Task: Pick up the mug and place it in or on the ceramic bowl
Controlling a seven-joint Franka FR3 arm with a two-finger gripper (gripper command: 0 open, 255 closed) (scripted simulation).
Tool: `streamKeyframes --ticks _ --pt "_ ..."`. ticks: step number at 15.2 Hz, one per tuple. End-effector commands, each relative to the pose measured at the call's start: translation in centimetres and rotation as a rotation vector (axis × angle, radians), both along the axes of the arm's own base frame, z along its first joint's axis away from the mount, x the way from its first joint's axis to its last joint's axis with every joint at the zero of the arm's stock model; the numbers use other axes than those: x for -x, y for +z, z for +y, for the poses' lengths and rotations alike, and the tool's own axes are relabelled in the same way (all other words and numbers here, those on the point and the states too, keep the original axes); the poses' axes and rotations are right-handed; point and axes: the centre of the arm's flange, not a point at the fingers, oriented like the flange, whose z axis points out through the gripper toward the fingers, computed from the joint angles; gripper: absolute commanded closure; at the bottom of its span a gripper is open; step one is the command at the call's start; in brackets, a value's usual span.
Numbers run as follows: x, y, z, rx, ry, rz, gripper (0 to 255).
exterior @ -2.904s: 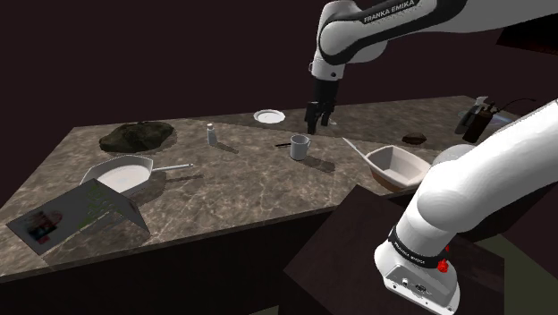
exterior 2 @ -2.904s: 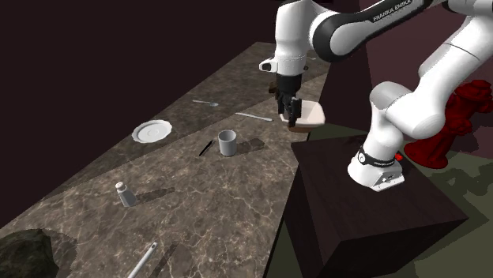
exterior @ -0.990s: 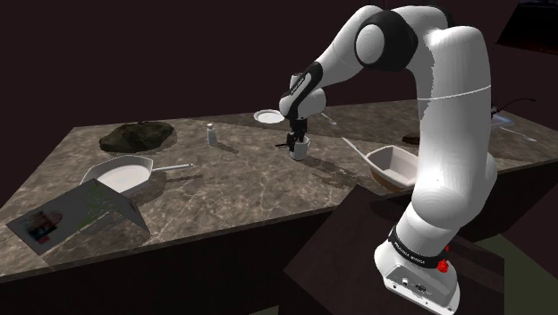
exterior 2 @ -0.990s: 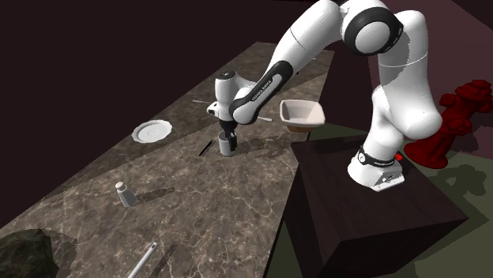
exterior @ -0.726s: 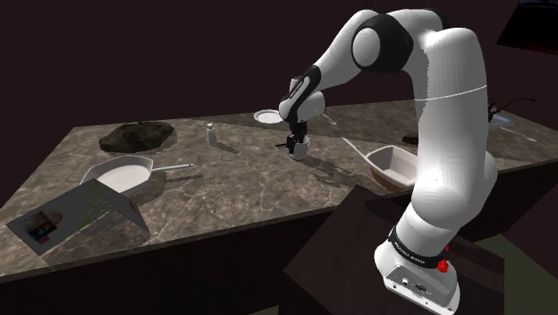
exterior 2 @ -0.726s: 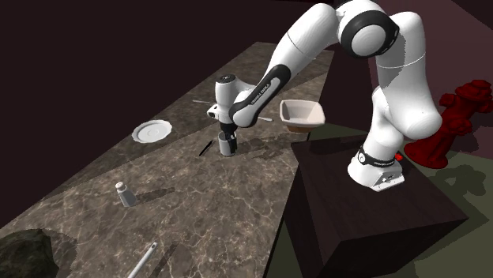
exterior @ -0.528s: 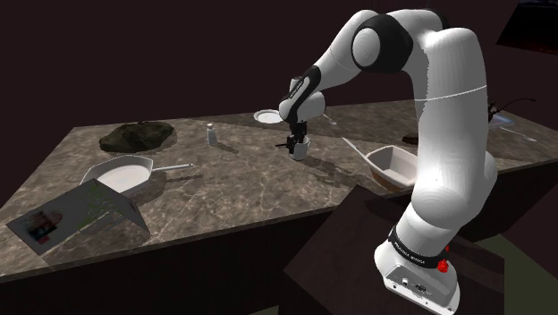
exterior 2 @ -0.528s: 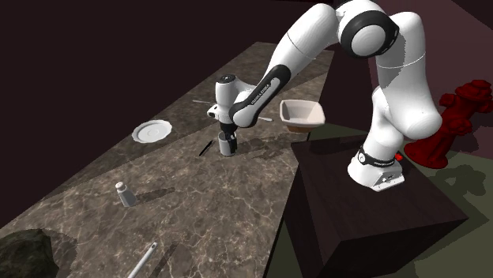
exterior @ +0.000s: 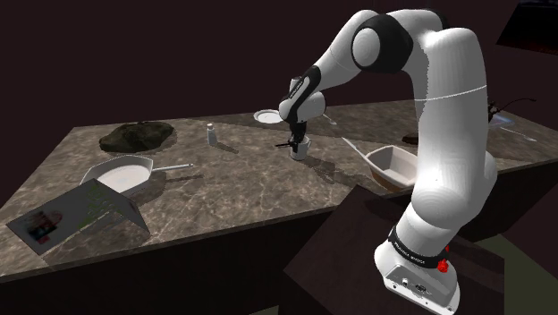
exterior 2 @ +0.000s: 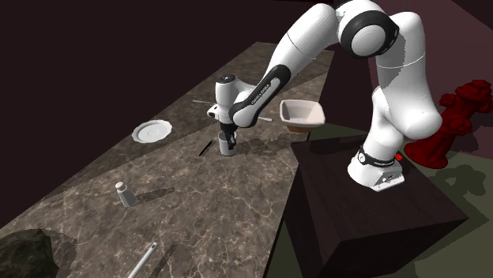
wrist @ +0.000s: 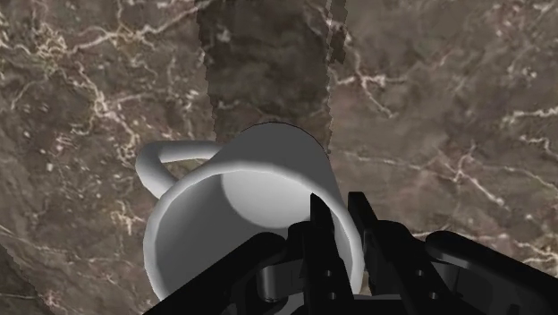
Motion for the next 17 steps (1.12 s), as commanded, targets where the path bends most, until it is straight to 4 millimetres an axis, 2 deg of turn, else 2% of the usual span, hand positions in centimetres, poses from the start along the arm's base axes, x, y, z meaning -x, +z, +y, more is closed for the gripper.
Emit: streamKeyframes --ticks 1,5,17 --pt "0.0 0.0 0.0 0.000 0.000 0.000 255" --pt "0.0 0.0 0.0 0.000 0.000 0.000 255" --pt "0.0 6.3 0.0 0.000 0.000 0.000 255"
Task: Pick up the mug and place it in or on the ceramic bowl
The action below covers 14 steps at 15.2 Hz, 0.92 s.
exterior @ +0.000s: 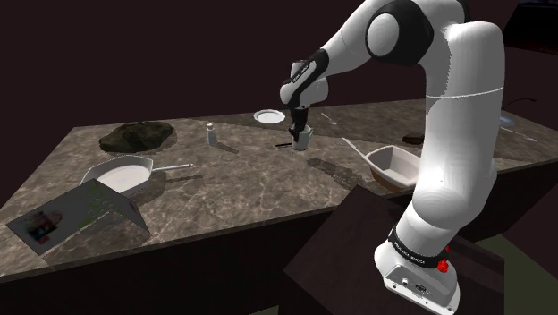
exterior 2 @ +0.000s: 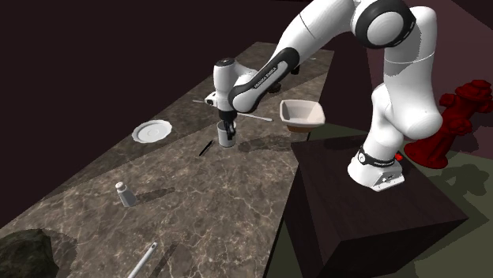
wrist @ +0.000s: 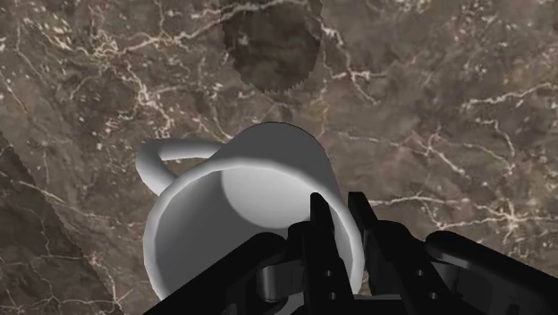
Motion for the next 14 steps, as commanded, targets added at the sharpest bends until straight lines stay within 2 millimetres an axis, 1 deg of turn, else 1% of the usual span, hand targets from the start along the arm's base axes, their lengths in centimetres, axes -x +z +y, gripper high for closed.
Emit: streamKeyframes --ticks 1,14 --pt "0.1 0.9 0.0 0.000 0.000 0.000 255" --pt "0.1 7.8 0.0 0.000 0.000 0.000 255"
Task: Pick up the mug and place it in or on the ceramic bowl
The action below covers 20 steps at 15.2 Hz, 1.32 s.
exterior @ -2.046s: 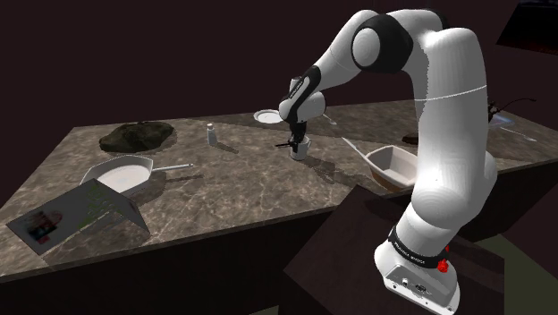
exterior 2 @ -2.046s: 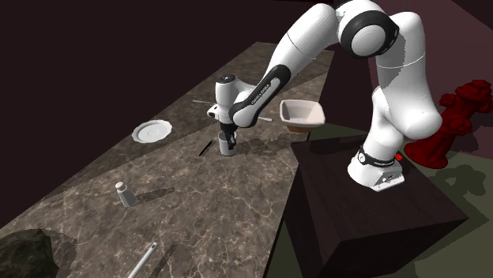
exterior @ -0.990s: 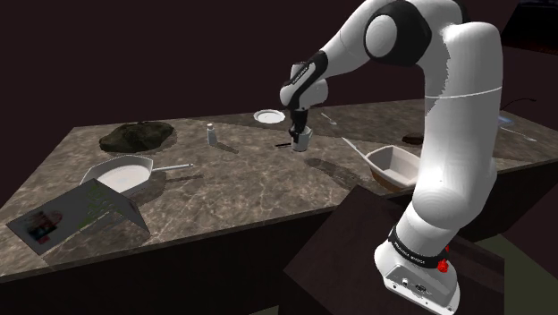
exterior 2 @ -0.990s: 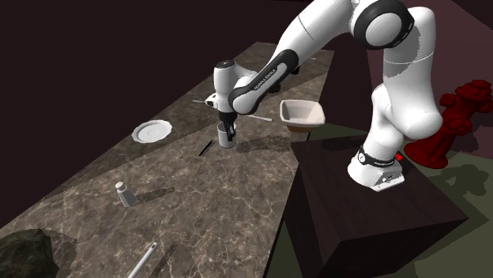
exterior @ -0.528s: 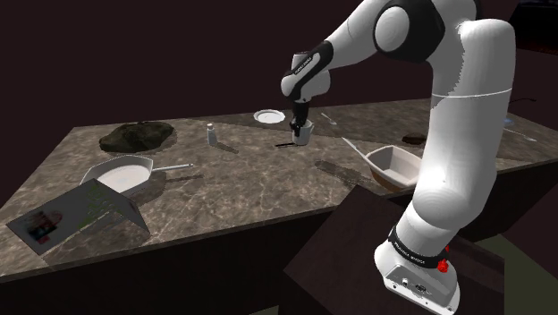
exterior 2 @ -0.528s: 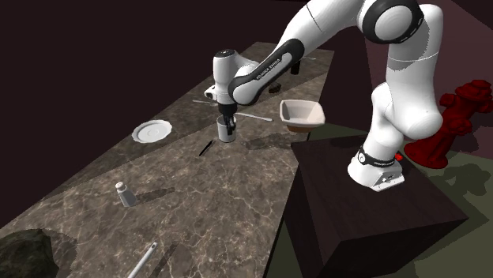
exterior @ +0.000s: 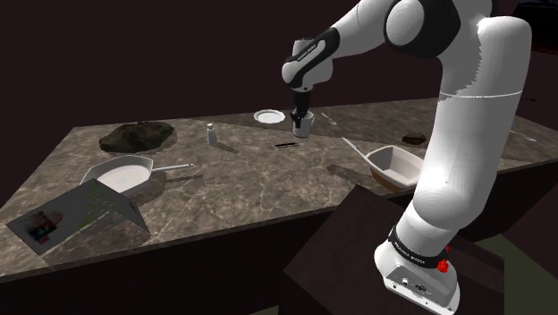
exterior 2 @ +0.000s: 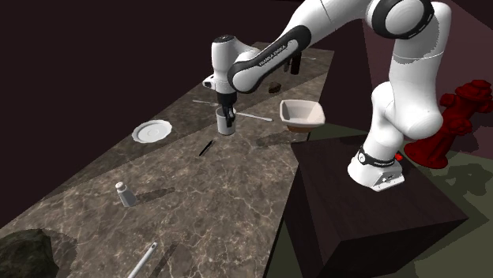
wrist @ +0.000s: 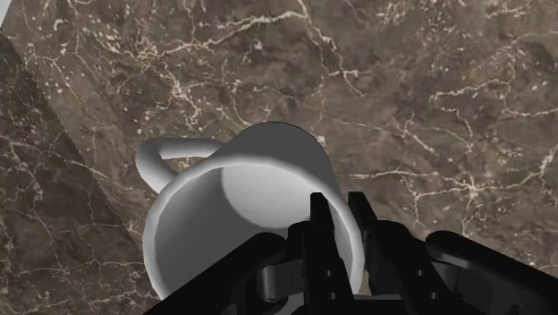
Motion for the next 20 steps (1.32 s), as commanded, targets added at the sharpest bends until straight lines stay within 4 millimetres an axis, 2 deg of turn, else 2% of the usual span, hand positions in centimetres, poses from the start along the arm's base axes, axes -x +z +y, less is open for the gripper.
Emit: streamKeyframes --ticks 1,8,20 --pt "0.0 1.1 0.1 0.000 0.000 0.000 255" --pt "0.0 4.6 0.1 0.000 0.000 0.000 255" --pt "14.9 5.3 -5.4 0.000 0.000 0.000 255"
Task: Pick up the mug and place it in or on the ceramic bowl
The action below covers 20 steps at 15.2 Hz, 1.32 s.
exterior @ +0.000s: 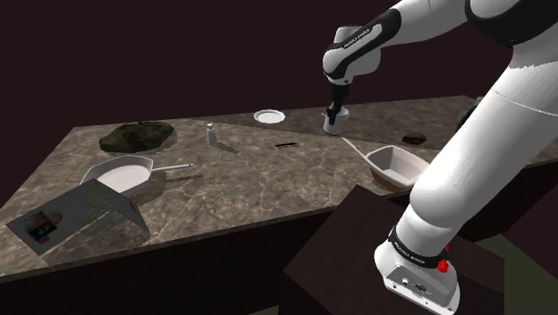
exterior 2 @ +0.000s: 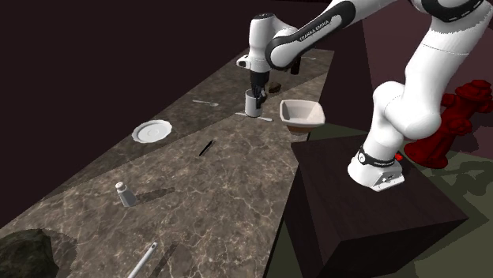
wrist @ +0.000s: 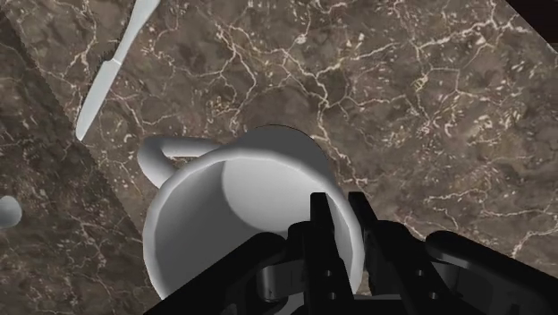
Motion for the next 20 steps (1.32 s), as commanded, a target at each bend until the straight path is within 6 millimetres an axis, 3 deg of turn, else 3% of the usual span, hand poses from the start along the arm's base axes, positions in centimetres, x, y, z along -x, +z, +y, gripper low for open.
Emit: streamKeyframes --ticks 1,20 --pt "2.6 0.3 -1.3 0.000 0.001 0.000 255" --pt "26.1 1.5 -9.9 0.000 0.001 0.000 255"
